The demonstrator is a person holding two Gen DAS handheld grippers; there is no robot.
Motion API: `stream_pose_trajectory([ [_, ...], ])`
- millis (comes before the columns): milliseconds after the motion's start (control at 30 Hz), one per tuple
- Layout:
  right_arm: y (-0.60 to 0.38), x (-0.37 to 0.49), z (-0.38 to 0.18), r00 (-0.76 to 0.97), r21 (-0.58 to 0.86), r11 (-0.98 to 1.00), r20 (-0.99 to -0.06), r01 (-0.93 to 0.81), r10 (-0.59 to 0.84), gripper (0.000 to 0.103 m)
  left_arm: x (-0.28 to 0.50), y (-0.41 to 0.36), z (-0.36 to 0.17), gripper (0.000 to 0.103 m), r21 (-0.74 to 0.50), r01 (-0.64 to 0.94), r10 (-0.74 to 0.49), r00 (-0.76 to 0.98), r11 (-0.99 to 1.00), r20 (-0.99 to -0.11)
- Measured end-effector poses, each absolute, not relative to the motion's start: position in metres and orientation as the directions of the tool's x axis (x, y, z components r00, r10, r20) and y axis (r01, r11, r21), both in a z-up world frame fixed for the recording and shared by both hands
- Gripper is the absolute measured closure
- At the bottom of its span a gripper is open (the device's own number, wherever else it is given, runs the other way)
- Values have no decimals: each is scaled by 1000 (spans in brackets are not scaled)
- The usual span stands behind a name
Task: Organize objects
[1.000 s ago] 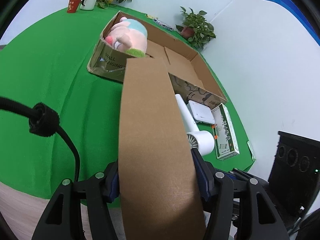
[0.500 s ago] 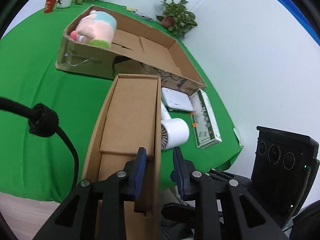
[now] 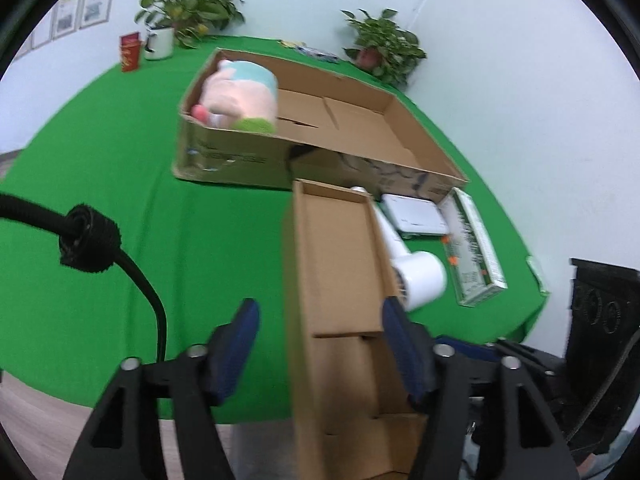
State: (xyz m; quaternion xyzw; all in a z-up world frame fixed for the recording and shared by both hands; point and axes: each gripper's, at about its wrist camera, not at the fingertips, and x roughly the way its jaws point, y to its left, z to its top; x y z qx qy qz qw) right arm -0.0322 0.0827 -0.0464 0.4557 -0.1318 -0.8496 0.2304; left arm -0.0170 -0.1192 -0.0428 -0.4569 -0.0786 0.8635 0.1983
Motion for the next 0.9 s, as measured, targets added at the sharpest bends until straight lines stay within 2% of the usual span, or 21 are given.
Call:
stream_pose_trajectory([
  [100,75,-37,-51,-508,335,-909,-754,248,-416,61,-22,-124,-56,38,-288,-252,379,-494,-924,-782],
  [133,73,-39,-55,-507,317,-919,-766,236,-394,64,-23,-124,-60,38,-288,-255,380,-486,-923,-787],
  [167,73,-42,-58,-501,300,-928,-781,223,-373,73,-24,-124,-65,39,-295,-259,388,-480,-920,-787],
  [200,74,-44,-61,-499,290,-933,-788,213,-359,77,-25,-123,-69,40,-307,-260,398,-471,-915,-787],
  [267,75,-46,-62,-516,279,-937,-783,208,-348,79,-26,-123,-75,50,-331,-253,414,-454,-909,-789],
  [300,74,-47,-63,-521,274,-938,-780,212,-346,86,-26,-123,-79,59,-347,-253,427,-440,-903,-790],
  [333,73,-48,-63,-523,273,-937,-778,218,-348,87,-25,-120,-81,66,-352,-256,433,-433,-900,-791],
  [433,68,-49,-62,-536,246,-946,-780,210,-322,89,-22,-117,-85,77,-359,-271,445,-412,-893,-795],
  [633,59,-61,-62,-546,209,-954,-785,213,-293,92,-22,-113,-90,84,-331,-251,410,-418,-910,-811],
  [900,59,-58,-63,-551,191,-955,-783,226,-287,91,-22,-109,-90,85,-314,-242,391,-425,-918,-816],
])
